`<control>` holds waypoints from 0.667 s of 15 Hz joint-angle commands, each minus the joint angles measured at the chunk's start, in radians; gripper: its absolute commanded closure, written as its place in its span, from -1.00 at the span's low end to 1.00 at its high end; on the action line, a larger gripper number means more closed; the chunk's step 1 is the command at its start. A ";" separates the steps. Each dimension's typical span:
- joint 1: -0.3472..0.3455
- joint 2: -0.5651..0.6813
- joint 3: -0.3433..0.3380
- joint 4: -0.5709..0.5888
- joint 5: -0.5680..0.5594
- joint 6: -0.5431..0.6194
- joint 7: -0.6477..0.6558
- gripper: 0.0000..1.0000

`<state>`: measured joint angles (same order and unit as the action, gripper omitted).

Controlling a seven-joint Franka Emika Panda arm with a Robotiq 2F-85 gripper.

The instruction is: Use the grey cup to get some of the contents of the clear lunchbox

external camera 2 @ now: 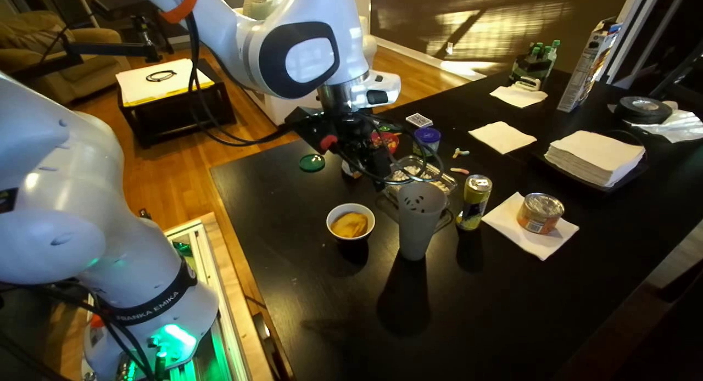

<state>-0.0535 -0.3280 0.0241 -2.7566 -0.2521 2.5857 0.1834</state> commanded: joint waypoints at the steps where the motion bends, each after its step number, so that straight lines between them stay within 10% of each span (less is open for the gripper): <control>1: -0.011 0.060 -0.031 0.011 0.096 -0.017 -0.015 -1.00; 10: -0.006 0.217 -0.115 0.022 0.321 0.110 -0.083 -1.00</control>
<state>-0.0649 -0.1695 -0.0773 -2.7522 -0.0067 2.6382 0.1494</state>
